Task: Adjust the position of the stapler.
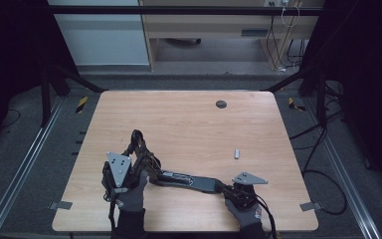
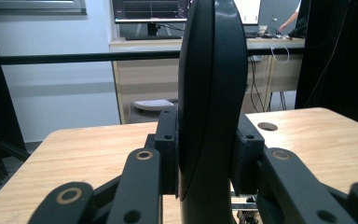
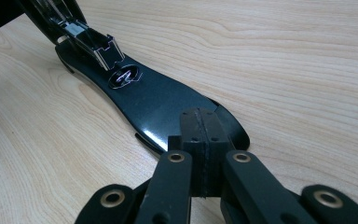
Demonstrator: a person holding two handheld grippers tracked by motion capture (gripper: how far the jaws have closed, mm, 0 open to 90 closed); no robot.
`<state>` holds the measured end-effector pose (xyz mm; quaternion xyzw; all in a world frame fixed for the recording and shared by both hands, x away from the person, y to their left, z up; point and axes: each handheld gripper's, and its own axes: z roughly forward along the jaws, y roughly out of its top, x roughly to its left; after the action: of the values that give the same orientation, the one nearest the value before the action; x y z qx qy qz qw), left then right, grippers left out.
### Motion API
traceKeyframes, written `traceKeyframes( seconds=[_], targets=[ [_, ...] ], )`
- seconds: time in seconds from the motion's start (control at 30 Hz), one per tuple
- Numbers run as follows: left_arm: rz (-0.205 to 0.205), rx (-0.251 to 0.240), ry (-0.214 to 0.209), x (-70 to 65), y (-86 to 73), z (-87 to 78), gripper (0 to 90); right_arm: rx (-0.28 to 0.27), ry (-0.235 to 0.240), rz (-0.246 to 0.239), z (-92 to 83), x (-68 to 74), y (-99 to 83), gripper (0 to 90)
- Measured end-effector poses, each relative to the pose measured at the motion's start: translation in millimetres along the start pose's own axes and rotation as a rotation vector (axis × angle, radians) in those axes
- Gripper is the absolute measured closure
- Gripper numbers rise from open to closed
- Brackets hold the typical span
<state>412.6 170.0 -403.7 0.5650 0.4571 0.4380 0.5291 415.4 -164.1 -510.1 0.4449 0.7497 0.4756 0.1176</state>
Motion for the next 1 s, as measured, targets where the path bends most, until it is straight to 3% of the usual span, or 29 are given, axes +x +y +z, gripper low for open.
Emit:
traceKeyframes(
  seconds=[0.13, 0.33, 0.7, 0.9, 1.0],
  targets=[
    [-0.051, -0.005, 0.001, 8.1, -2.4, -0.8, 68.6, 0.001, 0.002, 0.002, 0.0, -0.1, 0.0, 90.0],
    [-0.170, -0.012, 0.001, 29.9, -9.9, -2.8, 68.3, 0.000, 0.002, 0.000, 0.0, -0.1, 0.0, 90.0],
    [-0.319, -0.024, 0.004, 55.8, -24.7, -6.9, 67.6, -0.004, 0.000, 0.000, 0.8, -0.1, 0.1, 90.0],
    [-0.389, -0.024, 0.004, 67.7, -33.3, -8.3, 67.1, -0.004, 0.001, 0.001, 0.9, -0.2, 0.2, 90.0],
    [-0.399, -0.029, 0.002, 68.5, -34.5, -8.3, 67.0, -0.004, 0.000, 0.000, 0.9, -0.1, 0.2, 90.0]
  ],
)
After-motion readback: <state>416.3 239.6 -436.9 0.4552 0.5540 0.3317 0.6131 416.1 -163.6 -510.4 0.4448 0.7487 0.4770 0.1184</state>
